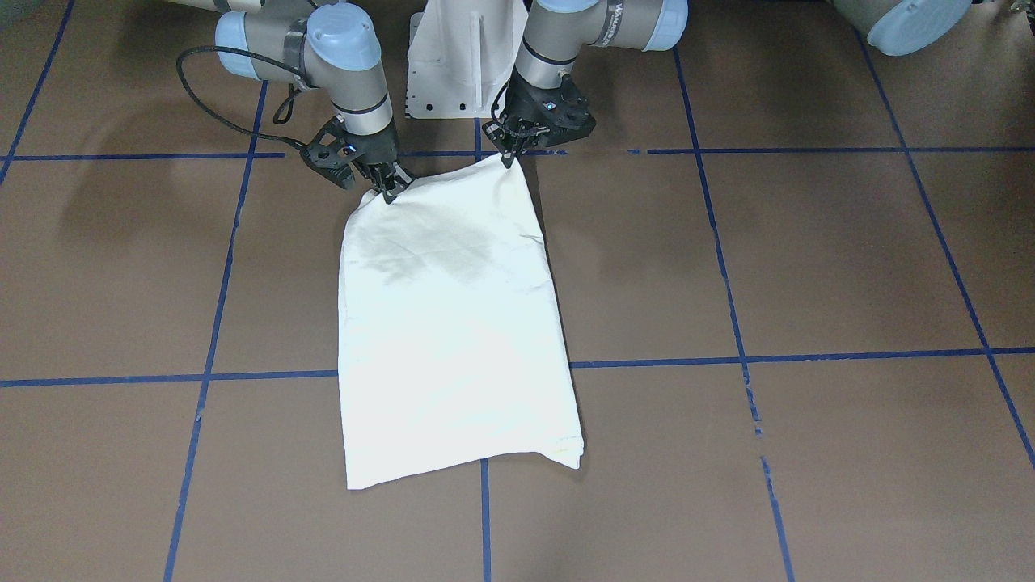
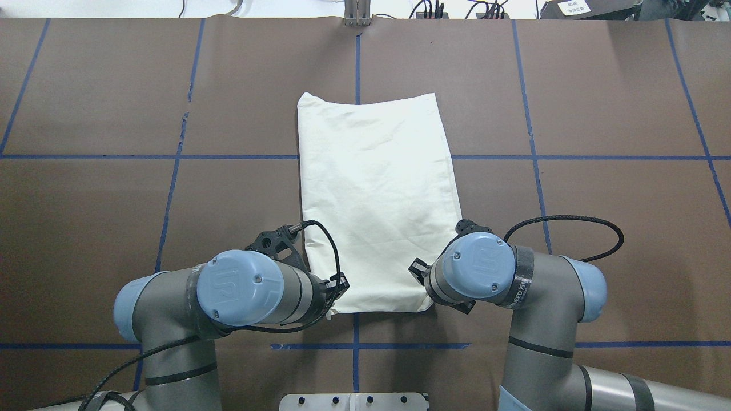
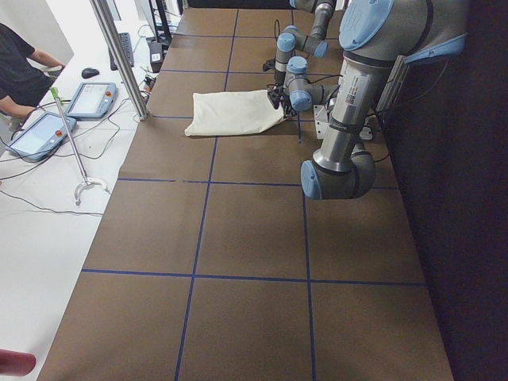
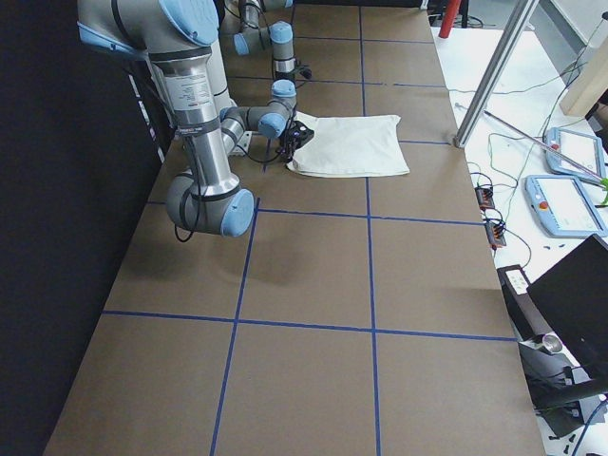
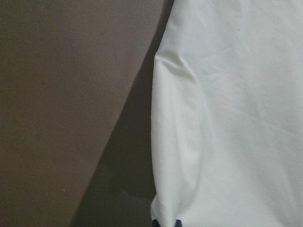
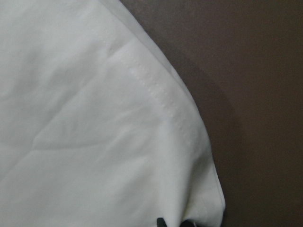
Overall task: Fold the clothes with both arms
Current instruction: 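Grasp both near corners of the shirt with the left and right grippers, then lift the near edge with both grippers and fold it away from the robot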
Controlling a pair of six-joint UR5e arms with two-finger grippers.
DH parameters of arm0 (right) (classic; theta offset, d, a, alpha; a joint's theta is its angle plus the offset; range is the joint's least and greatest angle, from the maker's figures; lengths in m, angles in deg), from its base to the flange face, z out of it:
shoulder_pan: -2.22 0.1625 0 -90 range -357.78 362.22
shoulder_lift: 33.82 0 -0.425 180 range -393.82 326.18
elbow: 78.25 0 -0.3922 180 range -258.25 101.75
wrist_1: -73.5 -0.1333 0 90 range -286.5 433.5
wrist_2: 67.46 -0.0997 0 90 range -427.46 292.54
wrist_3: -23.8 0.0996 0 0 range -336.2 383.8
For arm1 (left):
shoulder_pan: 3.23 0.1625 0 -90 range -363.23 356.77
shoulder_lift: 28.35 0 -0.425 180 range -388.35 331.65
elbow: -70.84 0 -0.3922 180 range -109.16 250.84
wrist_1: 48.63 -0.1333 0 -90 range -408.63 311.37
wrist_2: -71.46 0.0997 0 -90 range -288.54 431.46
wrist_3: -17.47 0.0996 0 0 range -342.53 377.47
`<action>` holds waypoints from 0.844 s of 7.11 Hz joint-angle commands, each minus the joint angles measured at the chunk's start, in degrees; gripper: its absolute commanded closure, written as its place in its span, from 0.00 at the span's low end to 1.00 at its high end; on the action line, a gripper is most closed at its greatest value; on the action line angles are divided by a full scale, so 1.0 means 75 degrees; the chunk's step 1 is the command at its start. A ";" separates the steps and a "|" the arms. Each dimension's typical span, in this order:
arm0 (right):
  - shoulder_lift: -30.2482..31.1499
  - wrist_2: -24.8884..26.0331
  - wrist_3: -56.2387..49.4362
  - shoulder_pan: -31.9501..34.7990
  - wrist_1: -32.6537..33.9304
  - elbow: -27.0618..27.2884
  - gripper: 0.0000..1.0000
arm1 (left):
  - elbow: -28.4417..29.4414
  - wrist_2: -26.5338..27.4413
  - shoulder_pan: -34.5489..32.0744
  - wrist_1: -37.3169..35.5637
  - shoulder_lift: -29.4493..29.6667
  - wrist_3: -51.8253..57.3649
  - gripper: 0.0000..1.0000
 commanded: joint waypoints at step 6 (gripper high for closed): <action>0.0649 -0.0034 0.0035 -0.0552 -0.0109 0.1914 1.00 | -0.1896 0.0035 0.0801 -0.0319 -0.0894 0.0000 1.00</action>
